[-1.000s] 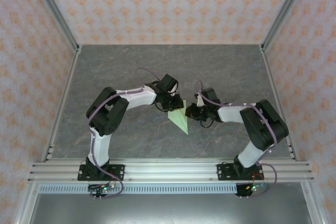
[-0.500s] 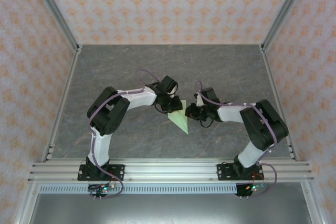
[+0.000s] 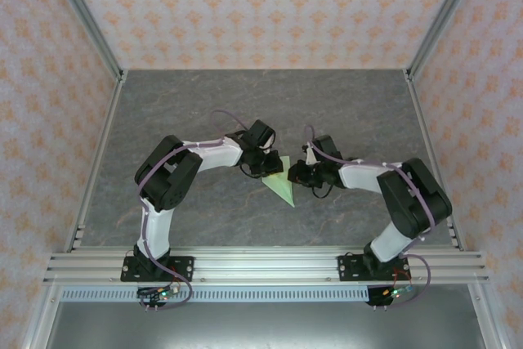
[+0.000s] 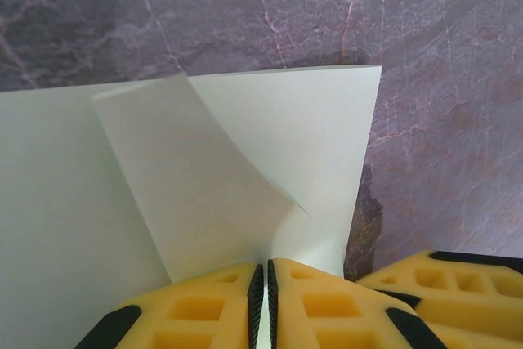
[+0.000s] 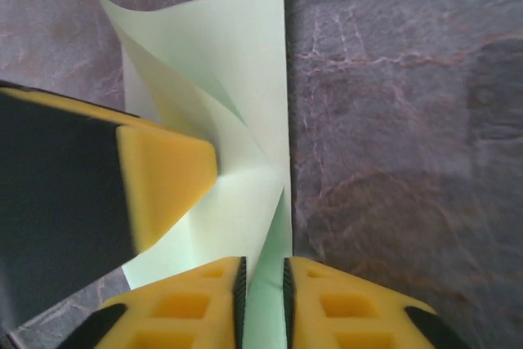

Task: Fold a paper plane with a square sheet of paper (fold left side to right side)
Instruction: Fourth fold the wing at the center of the table.

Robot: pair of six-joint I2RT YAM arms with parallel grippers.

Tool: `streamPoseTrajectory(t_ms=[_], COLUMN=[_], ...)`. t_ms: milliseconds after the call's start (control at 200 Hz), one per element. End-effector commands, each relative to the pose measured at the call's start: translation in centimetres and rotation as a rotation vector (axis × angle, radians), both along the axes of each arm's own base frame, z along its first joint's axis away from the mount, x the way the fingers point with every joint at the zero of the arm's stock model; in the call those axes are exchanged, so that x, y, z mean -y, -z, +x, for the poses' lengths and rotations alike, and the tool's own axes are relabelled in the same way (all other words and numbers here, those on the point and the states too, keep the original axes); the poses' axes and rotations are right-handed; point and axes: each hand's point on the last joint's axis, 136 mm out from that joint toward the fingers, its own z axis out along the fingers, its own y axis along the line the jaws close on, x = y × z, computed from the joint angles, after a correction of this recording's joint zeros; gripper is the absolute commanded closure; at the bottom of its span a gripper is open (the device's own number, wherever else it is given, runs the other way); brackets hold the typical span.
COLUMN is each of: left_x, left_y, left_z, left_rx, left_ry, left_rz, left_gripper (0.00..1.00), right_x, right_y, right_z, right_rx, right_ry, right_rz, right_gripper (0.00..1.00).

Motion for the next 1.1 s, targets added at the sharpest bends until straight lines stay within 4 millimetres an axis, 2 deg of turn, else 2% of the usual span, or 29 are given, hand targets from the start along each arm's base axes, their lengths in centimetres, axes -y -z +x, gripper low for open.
streamPoseTrajectory(t_ms=[0, 90, 240, 395, 736, 1096], left_x=[-1.8, -1.8, -1.9, -1.8, -1.8, -1.7], left_y=[3.2, 3.1, 3.0, 2.8, 2.7, 2.6], left_z=[-1.6, -1.6, -1.6, -1.5, -1.6, -1.4], left_rx=[-0.059, -0.058, -0.053, -0.051, -0.051, -0.047], left_ry=[-0.020, -0.021, -0.020, -0.019, -0.017, -0.015], left_rz=[0.098, 0.095, 0.096, 0.093, 0.095, 0.093], left_gripper=[0.85, 0.85, 0.85, 0.85, 0.85, 0.85], right_x=[1.1, 0.7, -2.4, -4.1, -3.0, -1.8], right_y=[-2.9, -3.7, -4.2, -4.0, 0.1, 1.8], right_z=[0.0, -1.3, -4.2, -5.2, -6.3, -7.1], right_rx=[0.068, 0.061, 0.000, -0.045, -0.132, -0.161], right_ry=[0.010, -0.009, -0.083, -0.106, -0.105, -0.110], right_rz=[-0.058, -0.027, 0.125, 0.200, 0.085, -0.017], right_gripper=[0.74, 0.74, 0.74, 0.75, 0.76, 0.76])
